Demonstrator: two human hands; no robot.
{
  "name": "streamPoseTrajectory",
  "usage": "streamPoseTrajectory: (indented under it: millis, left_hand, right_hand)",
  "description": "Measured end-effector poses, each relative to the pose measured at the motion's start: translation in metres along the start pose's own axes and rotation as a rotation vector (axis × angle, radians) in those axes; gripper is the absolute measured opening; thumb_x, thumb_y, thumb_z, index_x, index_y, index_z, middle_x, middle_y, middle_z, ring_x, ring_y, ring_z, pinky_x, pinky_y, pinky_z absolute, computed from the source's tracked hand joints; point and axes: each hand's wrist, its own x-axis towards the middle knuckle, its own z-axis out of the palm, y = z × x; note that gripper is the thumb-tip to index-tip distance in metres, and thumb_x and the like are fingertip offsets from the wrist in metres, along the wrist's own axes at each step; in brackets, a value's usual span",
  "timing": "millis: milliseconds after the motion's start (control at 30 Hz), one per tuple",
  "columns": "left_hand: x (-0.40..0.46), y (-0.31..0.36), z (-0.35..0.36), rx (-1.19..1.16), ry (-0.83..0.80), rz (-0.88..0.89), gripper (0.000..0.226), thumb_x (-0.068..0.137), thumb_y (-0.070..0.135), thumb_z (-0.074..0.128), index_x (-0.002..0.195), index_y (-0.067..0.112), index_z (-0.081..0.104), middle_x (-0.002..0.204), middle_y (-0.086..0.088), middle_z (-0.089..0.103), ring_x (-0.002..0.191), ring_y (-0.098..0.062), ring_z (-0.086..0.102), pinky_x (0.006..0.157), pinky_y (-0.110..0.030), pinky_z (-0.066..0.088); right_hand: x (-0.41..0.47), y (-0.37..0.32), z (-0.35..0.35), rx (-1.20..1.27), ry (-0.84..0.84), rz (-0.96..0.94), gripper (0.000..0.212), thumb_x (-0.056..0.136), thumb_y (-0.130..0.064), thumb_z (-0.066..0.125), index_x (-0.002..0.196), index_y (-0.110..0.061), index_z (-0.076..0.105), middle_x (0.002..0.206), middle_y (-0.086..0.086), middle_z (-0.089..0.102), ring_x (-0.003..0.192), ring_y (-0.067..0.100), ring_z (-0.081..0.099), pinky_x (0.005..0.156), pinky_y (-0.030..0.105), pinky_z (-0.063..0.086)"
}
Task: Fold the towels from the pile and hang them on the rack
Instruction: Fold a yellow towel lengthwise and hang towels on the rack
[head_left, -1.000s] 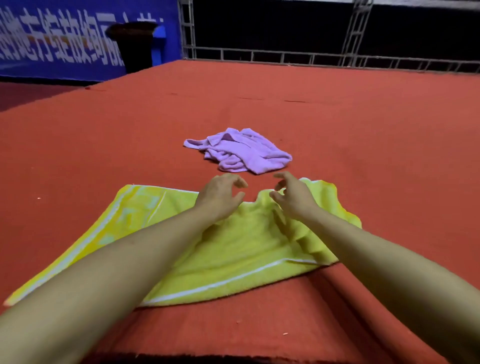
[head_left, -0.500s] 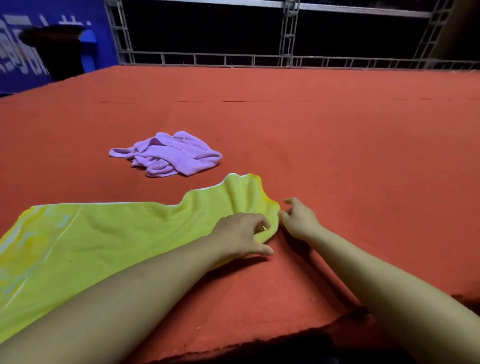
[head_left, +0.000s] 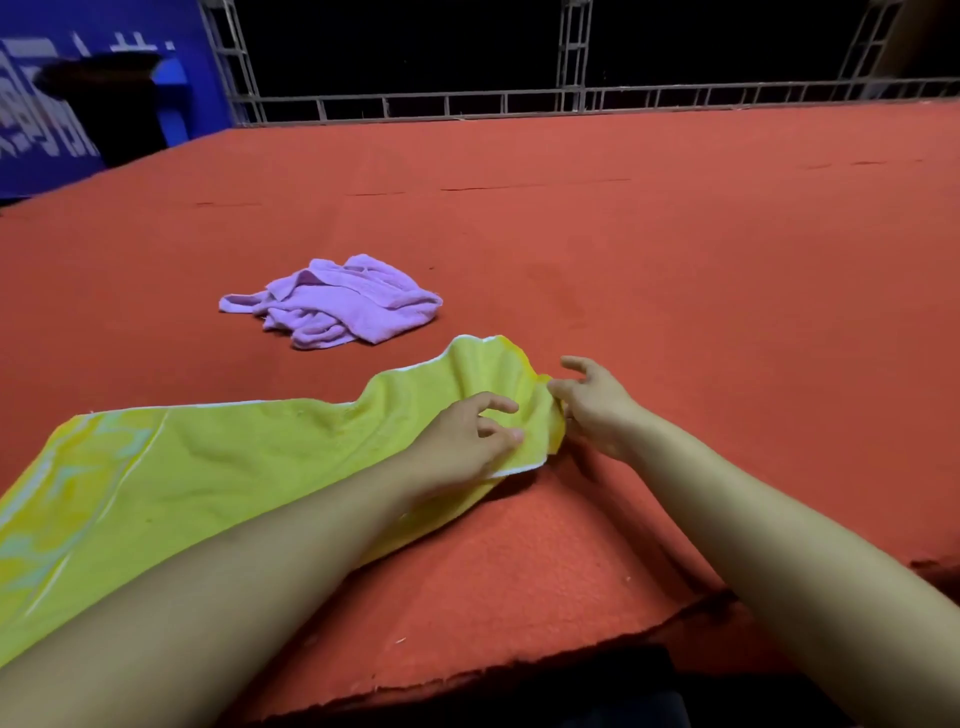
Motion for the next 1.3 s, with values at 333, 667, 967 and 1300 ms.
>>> streamPoseTrajectory:
  millis: [333,667,967,1300]
  left_hand:
    - [0.097,0.002,-0.013,0.522,0.187,0.110,0.024,0.098,0.031,0.054,0.119,0.022,0.060,0.113,0.004,0.069,0.100,-0.021,0.063,0.086,-0.033,0.045]
    - [0.192,-0.032,-0.007,0.644,0.154,0.001,0.042,0.098,0.040,0.051,0.131,0.014,0.052,0.128,-0.014,0.062,0.120,-0.035,0.054,0.097,-0.040,0.043]
    - [0.228,-0.034,0.004,0.742,0.164,-0.123,0.042,0.092,0.041,0.060,0.130,0.024,0.052,0.133,-0.004,0.060,0.127,-0.030,0.049,0.101,-0.038,0.039]
    - [0.236,-0.007,0.013,0.579,0.168,-0.029,0.018,0.095,0.040,0.055,0.104,0.032,0.068,0.112,0.003,0.066,0.121,-0.027,0.050,0.099,-0.043,0.030]
  right_hand:
    - [-0.045,0.035,-0.066,-0.429,0.117,-0.056,0.062,0.087,-0.016,0.069,0.142,-0.016,0.041,0.087,0.005,0.070,0.073,0.019,0.064,0.073,0.037,0.052]
    - [-0.097,0.039,-0.082,-0.373,-0.039,0.057,0.076,0.083,-0.012,0.075,0.145,-0.021,0.031,0.073,0.001,0.064,0.057,0.022,0.062,0.059,0.042,0.056]
    - [-0.105,0.047,-0.089,-0.304,0.021,0.062,0.068,0.086,-0.013,0.072,0.143,-0.022,0.035,0.065,-0.001,0.063,0.052,0.014,0.056,0.047,0.026,0.047]
    - [-0.110,0.054,-0.103,-0.308,0.099,-0.004,0.071,0.085,-0.015,0.075,0.142,-0.028,0.035,0.071,-0.002,0.071,0.059,0.014,0.062,0.057,0.022,0.048]
